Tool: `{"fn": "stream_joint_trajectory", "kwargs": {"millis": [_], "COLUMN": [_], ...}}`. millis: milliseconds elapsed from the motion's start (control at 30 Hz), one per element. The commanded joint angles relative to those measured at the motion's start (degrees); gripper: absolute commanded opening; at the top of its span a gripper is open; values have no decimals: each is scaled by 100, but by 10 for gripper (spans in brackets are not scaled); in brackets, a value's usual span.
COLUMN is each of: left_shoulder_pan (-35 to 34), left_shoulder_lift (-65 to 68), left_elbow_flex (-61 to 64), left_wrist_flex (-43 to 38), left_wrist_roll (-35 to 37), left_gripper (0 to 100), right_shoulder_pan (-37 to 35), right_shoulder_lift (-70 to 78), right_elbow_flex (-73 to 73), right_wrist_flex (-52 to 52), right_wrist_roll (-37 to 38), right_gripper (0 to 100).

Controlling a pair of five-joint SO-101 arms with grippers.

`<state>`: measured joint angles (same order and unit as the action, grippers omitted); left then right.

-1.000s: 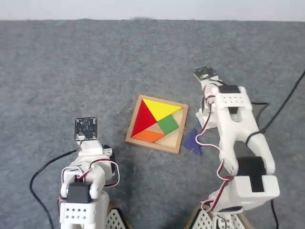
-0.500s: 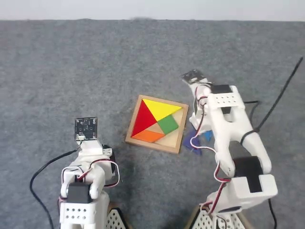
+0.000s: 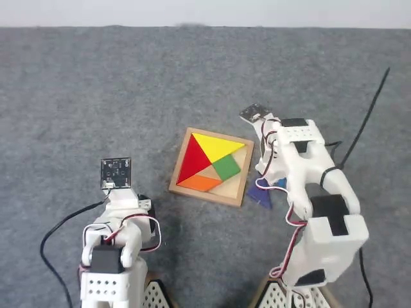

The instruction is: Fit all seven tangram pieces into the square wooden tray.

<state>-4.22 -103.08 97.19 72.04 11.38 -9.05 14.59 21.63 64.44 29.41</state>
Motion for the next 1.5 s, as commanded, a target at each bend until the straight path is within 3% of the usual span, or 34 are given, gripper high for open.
{"fn": "stream_joint_trajectory", "kwargs": {"millis": [0, 267, 567, 800, 1133, 1467], "left_shoulder_pan": [-35, -35, -35, -35, -35, -35], "left_shoulder_lift": [-114, -114, -114, -114, -114, -114], "left_elbow_flex": [-75, -75, -75, -75, -75, -75], "left_wrist_flex": [26, 26, 26, 26, 26, 26], "left_wrist_roll": [-88, -88, -88, -88, -88, -88], "left_gripper": [14, 14, 14, 14, 14, 14], "right_shoulder_pan": [84, 75, 75, -75, -1332, -1578], "right_shoulder_lift": [127, 40, -145, -1437, -1771, -840], "right_elbow_flex": [-281, -255, -255, -273, -360, -1442], "right_wrist_flex": [-163, -171, -154, 444, 497, 479], "right_wrist_roll": [70, 62, -79, -35, 905, 3121], "right_gripper": [247, 111, 101, 101, 101, 100]}}
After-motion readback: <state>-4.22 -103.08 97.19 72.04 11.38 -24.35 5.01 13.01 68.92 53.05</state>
